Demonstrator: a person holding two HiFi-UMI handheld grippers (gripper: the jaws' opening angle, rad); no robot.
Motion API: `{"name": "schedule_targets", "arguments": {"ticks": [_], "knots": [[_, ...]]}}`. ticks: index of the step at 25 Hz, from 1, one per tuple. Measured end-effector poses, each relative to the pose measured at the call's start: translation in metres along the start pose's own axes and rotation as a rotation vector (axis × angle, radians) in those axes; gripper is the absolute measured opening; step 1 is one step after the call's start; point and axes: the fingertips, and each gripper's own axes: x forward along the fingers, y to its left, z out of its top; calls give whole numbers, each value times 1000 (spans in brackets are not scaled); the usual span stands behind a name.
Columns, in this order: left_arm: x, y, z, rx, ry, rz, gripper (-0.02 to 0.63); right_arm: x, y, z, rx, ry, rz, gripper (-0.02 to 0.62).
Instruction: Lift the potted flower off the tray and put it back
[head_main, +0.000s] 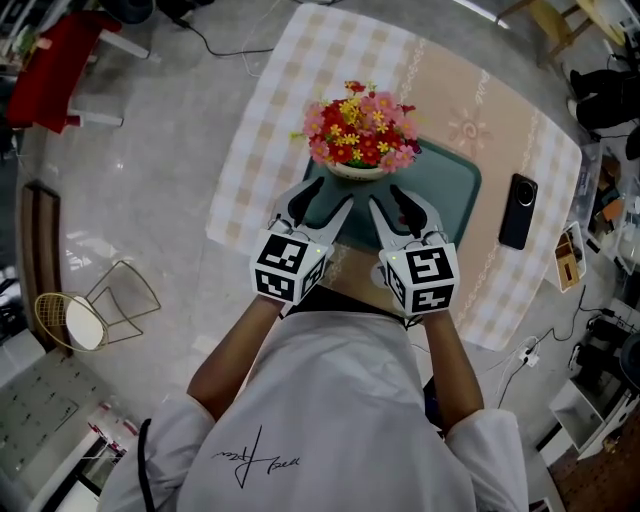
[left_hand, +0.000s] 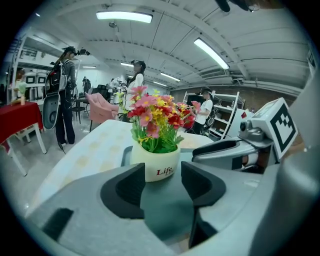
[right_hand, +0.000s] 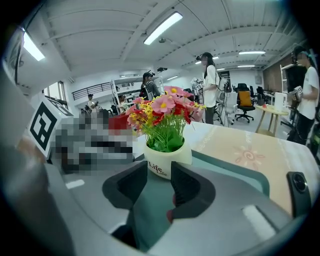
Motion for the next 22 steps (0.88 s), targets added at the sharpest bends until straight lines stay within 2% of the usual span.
{"name": "schedule_targets", "arguments": {"ticks": [7,16,22], "knots": [[14,12,-9,12,38,7,242,16,-10,-9,-11,41,8,179],[25,22,-6,10,39,6,285,30,-19,-15,-23,75,19,209],[34,26,-7,17,60,-8,310,40,-24,-18,-42,98,32,254]]}}
